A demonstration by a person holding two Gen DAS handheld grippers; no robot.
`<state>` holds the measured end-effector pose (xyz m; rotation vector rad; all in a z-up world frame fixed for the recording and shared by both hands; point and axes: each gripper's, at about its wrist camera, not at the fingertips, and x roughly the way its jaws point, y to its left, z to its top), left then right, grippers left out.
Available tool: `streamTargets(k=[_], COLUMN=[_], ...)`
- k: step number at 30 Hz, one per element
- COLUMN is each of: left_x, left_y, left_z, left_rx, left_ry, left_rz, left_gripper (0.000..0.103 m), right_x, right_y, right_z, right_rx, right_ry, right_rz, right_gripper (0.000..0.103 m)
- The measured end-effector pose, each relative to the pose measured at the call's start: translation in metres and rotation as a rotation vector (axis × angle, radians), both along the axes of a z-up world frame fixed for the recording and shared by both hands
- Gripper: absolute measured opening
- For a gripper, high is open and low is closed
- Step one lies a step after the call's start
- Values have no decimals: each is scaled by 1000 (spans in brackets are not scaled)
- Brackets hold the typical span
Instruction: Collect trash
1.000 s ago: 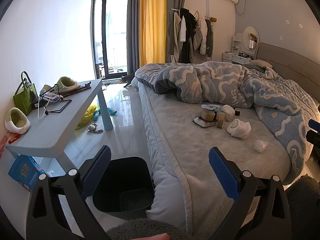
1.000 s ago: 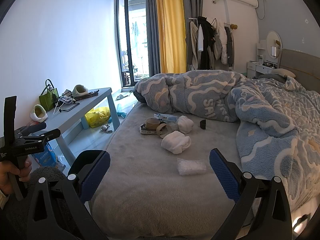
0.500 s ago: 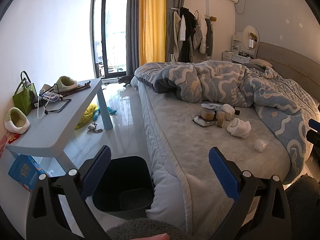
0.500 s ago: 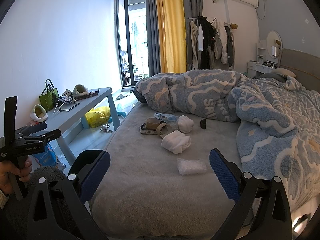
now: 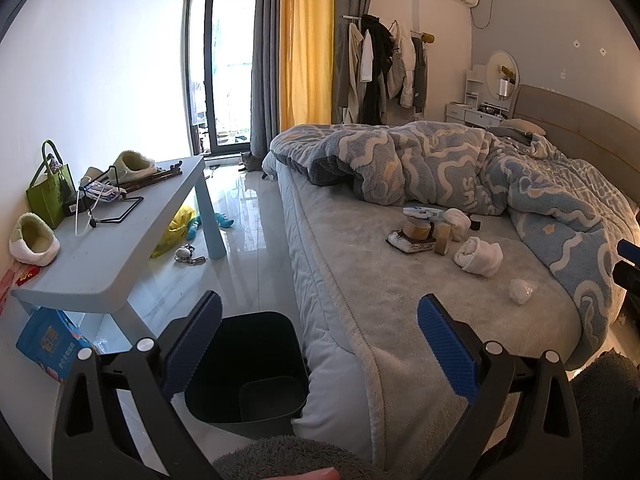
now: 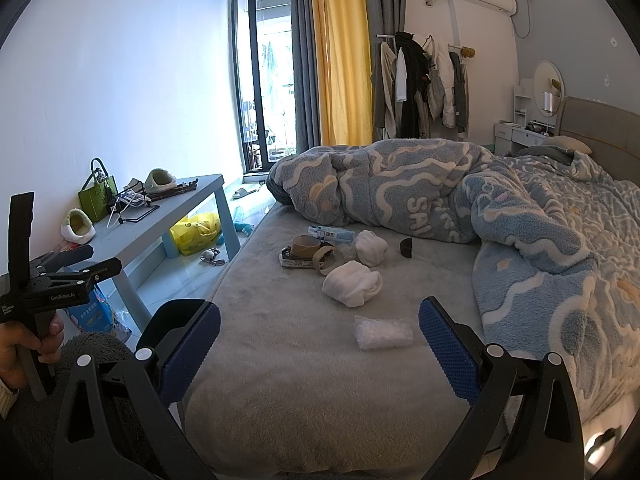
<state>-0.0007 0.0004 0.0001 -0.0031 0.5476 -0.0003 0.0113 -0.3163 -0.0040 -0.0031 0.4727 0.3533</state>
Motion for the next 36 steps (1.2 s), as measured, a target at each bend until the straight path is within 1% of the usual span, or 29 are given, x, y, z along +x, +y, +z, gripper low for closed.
streamTargets(k=[30, 36], left_x=[0, 0], left_y=[0, 2], left_z=[0, -5], left_rx=[1, 1], left_ry=[4, 5], left_rz=[1, 1], left_gripper=[100, 100], right_x=[0, 0], right_y=[0, 0], right_z=[-1, -1], right_rx=[-2, -3], right_ry=[2, 3], right_rz=[0, 0], right_gripper=[100, 100])
